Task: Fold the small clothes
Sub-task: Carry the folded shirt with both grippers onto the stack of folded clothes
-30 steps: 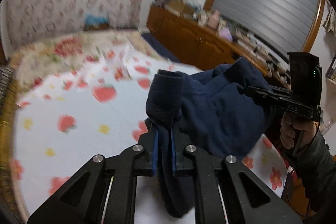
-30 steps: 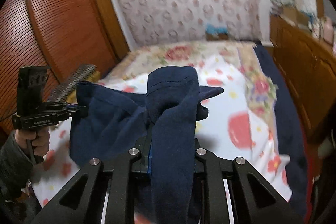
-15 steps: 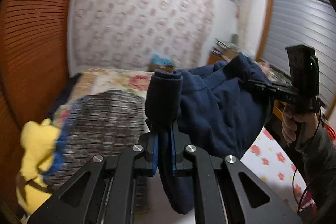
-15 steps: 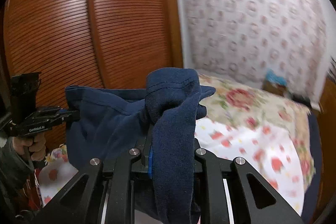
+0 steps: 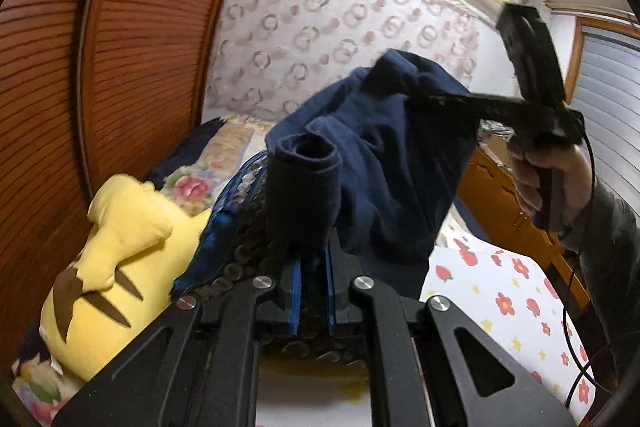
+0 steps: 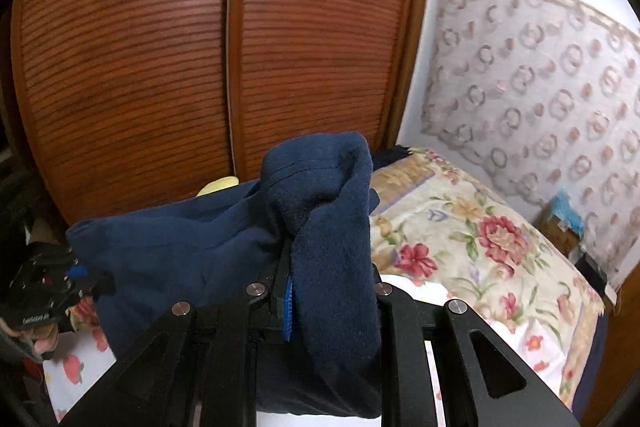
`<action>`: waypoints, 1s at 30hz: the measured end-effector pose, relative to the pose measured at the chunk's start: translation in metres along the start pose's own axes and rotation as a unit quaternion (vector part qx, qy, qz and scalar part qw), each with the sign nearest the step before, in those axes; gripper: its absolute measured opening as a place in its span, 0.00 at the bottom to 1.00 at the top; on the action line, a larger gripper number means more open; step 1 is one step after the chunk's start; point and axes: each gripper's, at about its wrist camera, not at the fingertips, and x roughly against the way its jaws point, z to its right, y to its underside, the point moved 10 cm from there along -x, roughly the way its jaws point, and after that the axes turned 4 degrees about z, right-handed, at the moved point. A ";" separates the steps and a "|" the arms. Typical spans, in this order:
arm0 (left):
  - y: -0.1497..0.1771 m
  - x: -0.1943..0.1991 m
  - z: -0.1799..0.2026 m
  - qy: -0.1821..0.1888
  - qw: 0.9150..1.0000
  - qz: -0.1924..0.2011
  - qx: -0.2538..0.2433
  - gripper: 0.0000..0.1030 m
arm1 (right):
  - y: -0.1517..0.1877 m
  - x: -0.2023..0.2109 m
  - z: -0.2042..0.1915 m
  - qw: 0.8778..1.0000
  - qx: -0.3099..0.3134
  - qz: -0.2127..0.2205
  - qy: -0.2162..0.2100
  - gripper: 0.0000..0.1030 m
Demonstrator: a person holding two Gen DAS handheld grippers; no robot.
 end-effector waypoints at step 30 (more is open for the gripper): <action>0.045 -0.001 -0.022 -0.054 0.997 -0.057 0.006 0.10 | -0.028 -0.035 0.009 0.992 -0.060 0.085 0.078 0.57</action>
